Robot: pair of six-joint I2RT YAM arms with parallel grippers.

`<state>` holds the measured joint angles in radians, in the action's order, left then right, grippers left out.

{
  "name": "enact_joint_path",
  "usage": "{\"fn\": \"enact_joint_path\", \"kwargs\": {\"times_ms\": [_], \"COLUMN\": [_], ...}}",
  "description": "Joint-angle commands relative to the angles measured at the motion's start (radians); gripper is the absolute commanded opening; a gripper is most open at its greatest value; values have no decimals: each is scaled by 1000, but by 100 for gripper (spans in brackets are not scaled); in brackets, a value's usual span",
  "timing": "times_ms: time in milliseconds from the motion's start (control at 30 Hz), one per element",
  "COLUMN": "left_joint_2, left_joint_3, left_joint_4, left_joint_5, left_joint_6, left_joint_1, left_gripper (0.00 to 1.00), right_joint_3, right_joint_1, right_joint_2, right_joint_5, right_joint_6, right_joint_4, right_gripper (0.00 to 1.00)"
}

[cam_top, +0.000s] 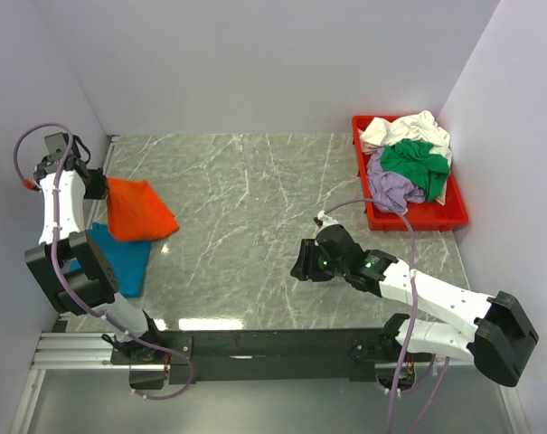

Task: Fold and stack the t-shirts
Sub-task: Neatly place the folded tshirt to the corner

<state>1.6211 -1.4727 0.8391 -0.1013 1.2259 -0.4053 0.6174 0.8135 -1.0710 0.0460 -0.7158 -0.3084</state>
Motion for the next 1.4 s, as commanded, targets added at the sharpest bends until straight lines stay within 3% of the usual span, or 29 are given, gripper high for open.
{"fn": "enact_joint_path", "kwargs": {"times_ms": [0,567,1033,1367], "left_joint_2": [-61,-268,-294,-323], "left_joint_3": [29,206,225,190], "left_joint_4": [-24,-92,-109,-14], "left_joint_5": [5,-11,61,45], "left_joint_6": [14,61,47,11], "left_joint_1": [-20,-116,-216,-236], "left_gripper": [1,1,1,1], "right_joint_3": [45,65,110,120], "right_joint_1": [1,15,29,35], "right_joint_2": [-7,23,-6,2], "right_joint_5": [5,-20,-35,-44], "right_joint_6": [12,19,16,21], "right_joint_4": [17,-43,-83,-95], "right_gripper": [51,51,51,51]}}
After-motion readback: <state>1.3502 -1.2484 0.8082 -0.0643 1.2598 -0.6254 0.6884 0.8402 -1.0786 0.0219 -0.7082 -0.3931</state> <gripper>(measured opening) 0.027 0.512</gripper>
